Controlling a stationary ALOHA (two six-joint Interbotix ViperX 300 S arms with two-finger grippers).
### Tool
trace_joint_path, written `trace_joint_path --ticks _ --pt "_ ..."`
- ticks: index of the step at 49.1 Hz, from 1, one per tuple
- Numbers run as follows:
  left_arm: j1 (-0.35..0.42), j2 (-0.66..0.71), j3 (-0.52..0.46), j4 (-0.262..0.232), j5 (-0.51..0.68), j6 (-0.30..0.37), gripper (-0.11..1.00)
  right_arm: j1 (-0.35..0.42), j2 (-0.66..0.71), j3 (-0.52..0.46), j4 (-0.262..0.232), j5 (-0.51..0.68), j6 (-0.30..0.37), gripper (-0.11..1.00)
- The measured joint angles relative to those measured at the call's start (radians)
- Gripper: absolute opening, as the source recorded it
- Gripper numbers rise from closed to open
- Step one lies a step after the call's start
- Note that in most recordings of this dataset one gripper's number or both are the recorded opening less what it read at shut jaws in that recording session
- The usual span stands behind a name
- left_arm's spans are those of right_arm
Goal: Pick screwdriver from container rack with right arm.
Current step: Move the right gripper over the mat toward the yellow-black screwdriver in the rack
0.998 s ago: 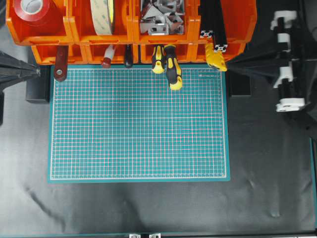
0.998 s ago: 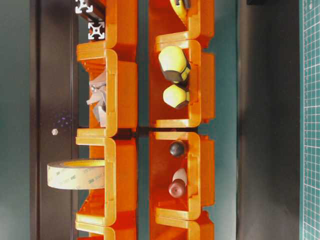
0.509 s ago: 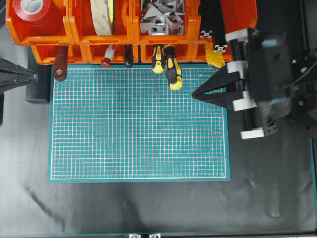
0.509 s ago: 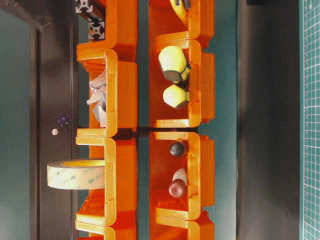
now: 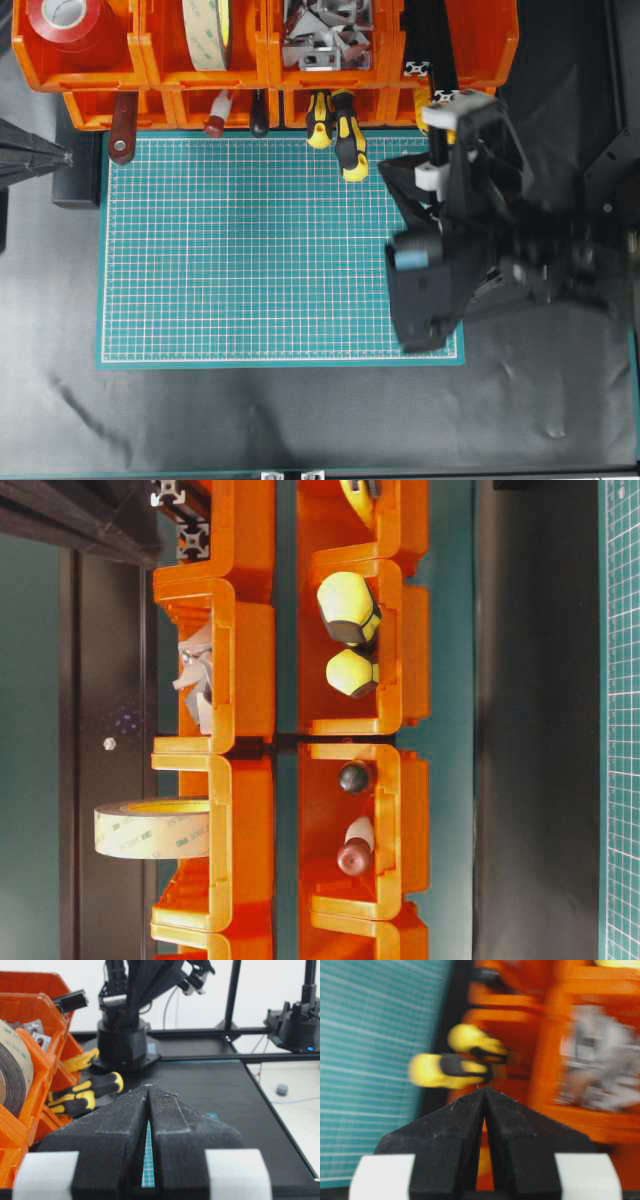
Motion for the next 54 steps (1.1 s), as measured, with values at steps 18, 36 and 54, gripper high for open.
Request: trace_joint_path --ticks 18,36,54 --pt "-0.005 0.025 0.000 0.000 0.000 0.000 0.00 0.135 0.117 0.104 -0.230 0.137 0.235 0.00" --pt "-0.006 0.029 0.000 0.000 0.000 -0.002 0.00 0.133 0.158 0.153 -0.235 0.101 0.241 0.53" --pt "-0.006 0.034 0.002 0.000 0.000 0.000 0.00 0.061 0.202 0.193 -0.235 -0.003 0.255 0.83"
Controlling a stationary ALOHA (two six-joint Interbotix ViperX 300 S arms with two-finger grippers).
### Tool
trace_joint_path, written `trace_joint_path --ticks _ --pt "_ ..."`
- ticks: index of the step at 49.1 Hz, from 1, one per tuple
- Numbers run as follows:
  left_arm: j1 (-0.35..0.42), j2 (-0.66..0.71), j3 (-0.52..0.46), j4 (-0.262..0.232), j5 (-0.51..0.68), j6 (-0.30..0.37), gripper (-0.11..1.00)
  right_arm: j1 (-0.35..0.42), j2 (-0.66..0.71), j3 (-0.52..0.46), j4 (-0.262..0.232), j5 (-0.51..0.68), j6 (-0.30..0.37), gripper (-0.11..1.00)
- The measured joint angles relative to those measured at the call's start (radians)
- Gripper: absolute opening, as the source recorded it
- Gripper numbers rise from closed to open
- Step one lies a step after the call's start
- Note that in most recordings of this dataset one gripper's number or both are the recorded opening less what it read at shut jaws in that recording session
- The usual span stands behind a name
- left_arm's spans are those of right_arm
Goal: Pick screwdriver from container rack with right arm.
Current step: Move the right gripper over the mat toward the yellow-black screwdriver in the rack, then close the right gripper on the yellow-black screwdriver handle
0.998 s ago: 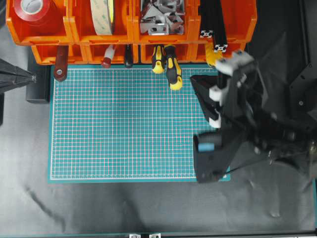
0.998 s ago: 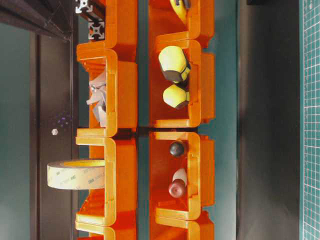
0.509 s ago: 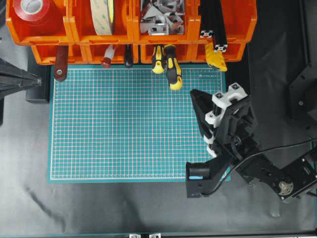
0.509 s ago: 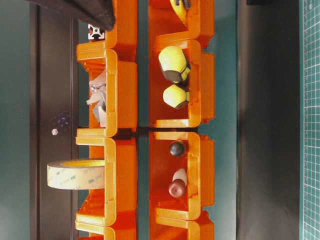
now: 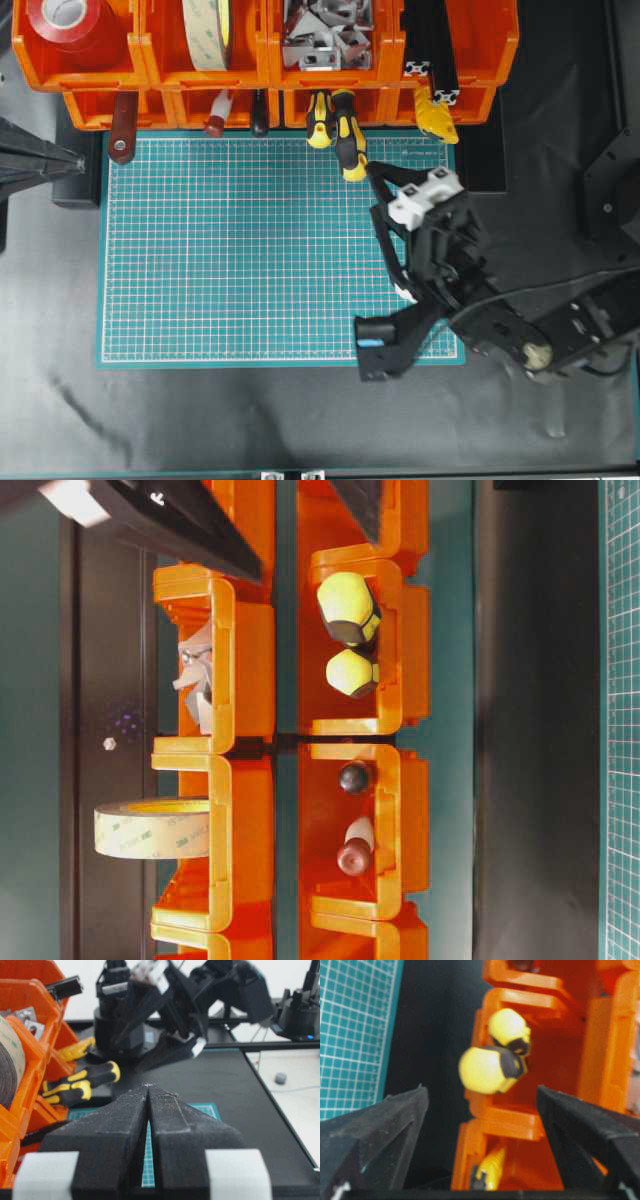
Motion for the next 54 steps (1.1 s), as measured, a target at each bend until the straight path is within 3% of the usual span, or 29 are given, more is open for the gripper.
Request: trace_joint_path --ticks 16,31,36,43,54 --pt "0.000 0.000 -0.002 0.000 0.000 -0.003 0.00 -0.097 0.058 0.002 -0.009 -0.049 0.000 0.83" --pt "0.000 0.002 -0.002 0.000 0.000 -0.034 0.00 -0.124 0.074 0.000 -0.012 -0.066 0.000 0.81" --pt "0.000 0.005 -0.002 0.000 0.000 -0.034 0.00 -0.127 0.075 -0.002 -0.012 -0.064 0.000 0.72" --pt "0.000 0.006 -0.002 0.000 0.000 -0.034 0.00 -0.126 0.086 -0.021 -0.015 -0.021 0.000 0.44" --pt "0.000 0.009 -0.002 0.000 0.000 -0.034 0.00 -0.109 0.098 -0.078 -0.015 0.063 -0.002 0.41"
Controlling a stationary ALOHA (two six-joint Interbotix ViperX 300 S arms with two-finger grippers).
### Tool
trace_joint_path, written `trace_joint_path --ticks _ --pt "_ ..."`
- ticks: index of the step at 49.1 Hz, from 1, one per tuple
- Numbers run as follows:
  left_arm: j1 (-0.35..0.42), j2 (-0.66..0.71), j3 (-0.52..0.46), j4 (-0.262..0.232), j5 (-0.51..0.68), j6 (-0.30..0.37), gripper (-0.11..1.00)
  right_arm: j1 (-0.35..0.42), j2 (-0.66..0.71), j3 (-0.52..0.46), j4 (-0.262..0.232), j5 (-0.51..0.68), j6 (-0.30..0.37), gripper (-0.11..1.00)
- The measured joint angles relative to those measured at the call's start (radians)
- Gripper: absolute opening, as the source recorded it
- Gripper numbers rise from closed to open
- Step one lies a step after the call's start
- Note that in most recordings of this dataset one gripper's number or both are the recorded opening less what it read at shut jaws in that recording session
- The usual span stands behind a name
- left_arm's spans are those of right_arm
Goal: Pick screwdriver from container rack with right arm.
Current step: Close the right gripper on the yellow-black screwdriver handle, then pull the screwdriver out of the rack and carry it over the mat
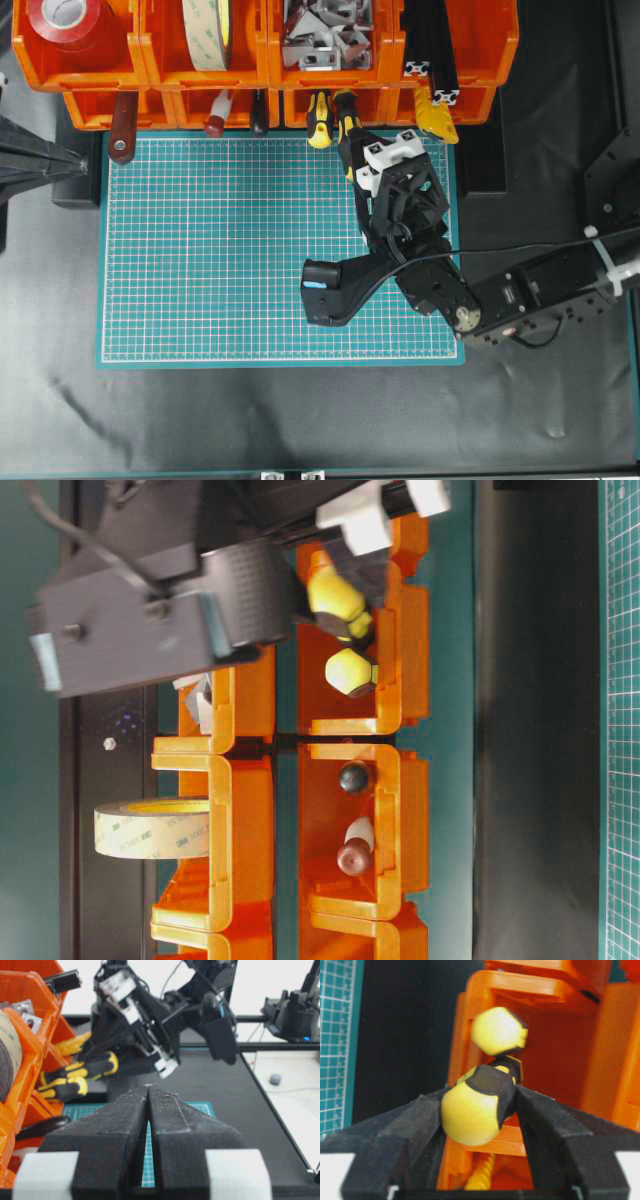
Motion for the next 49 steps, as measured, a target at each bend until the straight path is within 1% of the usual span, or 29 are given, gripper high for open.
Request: trace_joint_path --ticks 8,13,25,30,35,39,49 --pt "0.000 -0.002 0.000 0.000 -0.002 0.000 0.00 0.017 0.000 -0.055 0.002 0.080 -0.008 0.40" --pt "0.000 -0.002 0.000 0.000 -0.002 0.000 0.00 0.029 0.000 -0.074 0.002 0.132 -0.011 0.40" --pt "0.002 -0.002 0.000 0.000 0.000 0.000 0.00 0.072 -0.002 -0.075 0.002 0.207 -0.015 0.40" --pt "0.000 -0.005 0.000 0.000 0.000 0.000 0.00 0.126 -0.005 -0.075 0.005 0.225 -0.029 0.40" --pt "0.000 -0.008 0.002 0.000 0.000 0.000 0.00 0.190 -0.006 -0.091 0.009 0.253 -0.060 0.40" --pt "0.000 -0.011 0.002 0.002 0.000 0.000 0.00 0.239 -0.006 -0.118 0.015 0.288 -0.094 0.40" --pt "0.000 -0.012 0.000 0.000 0.000 -0.003 0.00 0.344 0.011 -0.213 0.015 0.357 -0.146 0.40"
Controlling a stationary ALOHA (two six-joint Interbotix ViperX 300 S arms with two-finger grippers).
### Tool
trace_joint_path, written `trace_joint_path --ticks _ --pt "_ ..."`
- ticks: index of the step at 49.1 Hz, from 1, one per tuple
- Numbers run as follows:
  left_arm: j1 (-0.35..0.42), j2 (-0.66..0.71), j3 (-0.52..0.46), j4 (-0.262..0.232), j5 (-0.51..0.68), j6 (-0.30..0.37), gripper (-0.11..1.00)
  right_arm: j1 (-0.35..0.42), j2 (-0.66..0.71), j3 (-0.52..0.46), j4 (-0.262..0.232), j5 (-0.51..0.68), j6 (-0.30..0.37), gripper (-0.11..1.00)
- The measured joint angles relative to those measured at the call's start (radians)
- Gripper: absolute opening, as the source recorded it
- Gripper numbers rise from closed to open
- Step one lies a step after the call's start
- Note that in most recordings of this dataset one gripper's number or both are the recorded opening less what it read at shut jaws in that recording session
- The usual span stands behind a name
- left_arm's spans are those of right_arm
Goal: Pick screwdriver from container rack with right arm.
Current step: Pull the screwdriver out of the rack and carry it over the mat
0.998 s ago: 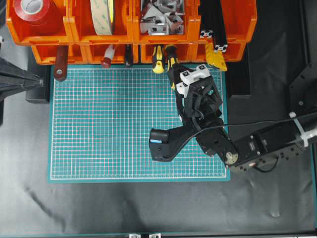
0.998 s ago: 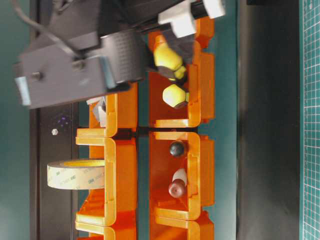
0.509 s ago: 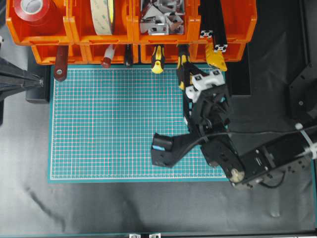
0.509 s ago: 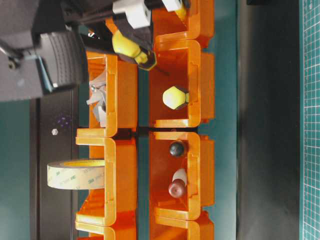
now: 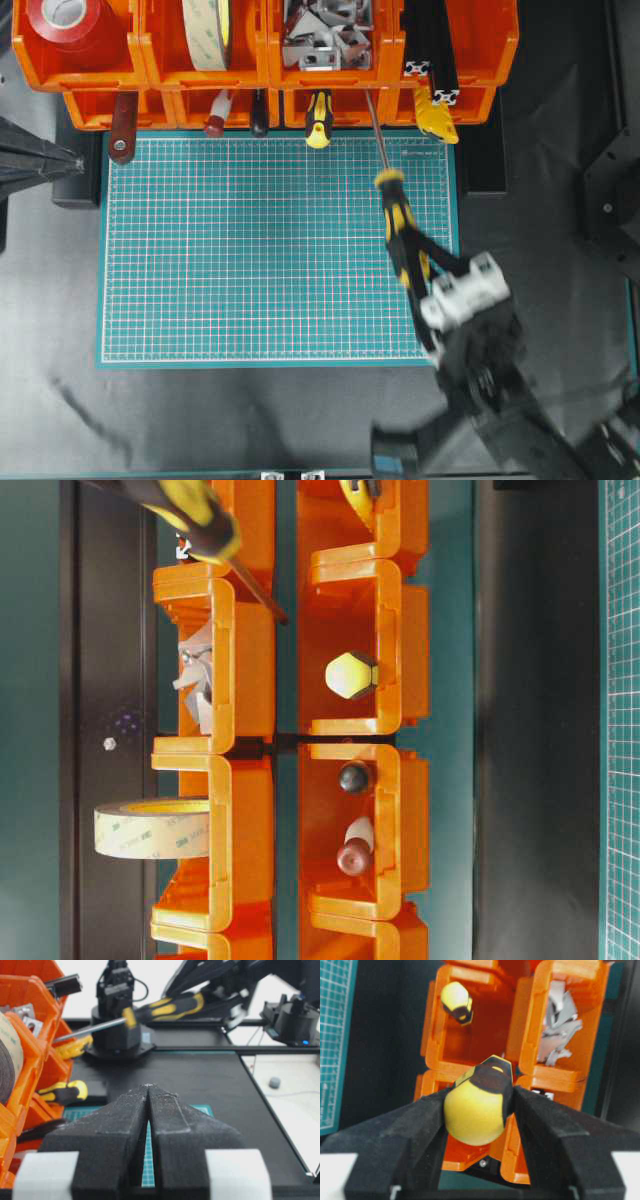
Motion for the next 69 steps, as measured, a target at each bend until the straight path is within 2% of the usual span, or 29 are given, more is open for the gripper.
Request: trace_joint_path --ticks 11,17,24,34,43,51,69 --pt "0.000 -0.025 0.002 0.000 0.000 0.000 0.00 0.094 0.084 -0.132 0.005 0.012 -0.060 0.40" --pt "-0.003 -0.044 0.000 0.000 0.000 0.000 0.00 0.123 0.118 -0.170 0.038 0.006 -0.095 0.40" --pt "-0.023 -0.063 0.000 0.000 0.000 0.000 0.00 0.126 0.138 -0.155 0.091 -0.080 -0.098 0.40" --pt "-0.038 -0.066 0.000 0.000 0.000 0.000 0.00 0.117 0.143 -0.064 0.118 -0.249 -0.101 0.40" --pt "-0.040 -0.063 0.000 0.000 -0.003 -0.002 0.00 0.058 0.143 0.011 0.121 -0.396 -0.098 0.40" --pt "-0.040 -0.071 0.000 0.000 -0.006 -0.002 0.00 -0.025 0.141 0.052 0.120 -0.500 -0.098 0.40" --pt "-0.063 -0.072 0.000 0.000 -0.002 -0.002 0.00 -0.167 0.143 0.109 0.087 -0.637 -0.101 0.40"
